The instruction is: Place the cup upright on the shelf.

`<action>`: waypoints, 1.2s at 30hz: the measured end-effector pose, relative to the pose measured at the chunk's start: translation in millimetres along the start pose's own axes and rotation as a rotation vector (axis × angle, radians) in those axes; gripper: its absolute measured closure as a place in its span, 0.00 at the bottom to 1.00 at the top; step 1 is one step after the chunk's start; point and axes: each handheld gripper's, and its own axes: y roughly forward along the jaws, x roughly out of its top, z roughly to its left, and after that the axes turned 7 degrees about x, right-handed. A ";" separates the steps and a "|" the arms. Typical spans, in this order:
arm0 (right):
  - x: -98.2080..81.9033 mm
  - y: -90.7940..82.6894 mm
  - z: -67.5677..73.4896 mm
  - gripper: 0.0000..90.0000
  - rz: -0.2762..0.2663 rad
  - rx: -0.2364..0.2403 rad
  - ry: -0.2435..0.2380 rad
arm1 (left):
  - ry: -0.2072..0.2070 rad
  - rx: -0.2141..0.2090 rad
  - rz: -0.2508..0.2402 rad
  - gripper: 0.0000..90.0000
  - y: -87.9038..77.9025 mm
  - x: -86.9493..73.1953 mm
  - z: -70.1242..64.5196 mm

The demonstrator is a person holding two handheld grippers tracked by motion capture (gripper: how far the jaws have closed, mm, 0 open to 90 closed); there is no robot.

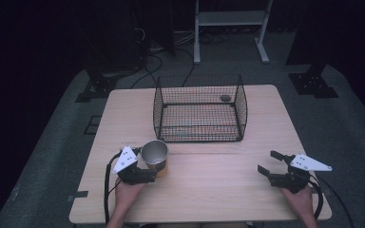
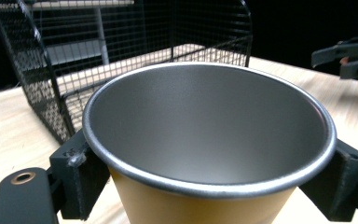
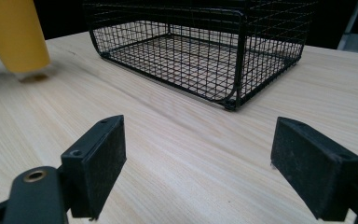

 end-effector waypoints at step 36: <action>-0.1 -0.5 -1.1 0.19 -0.007 0.019 0.018 | 0.022 -0.107 -0.029 0.15 48.1 61.4 3.0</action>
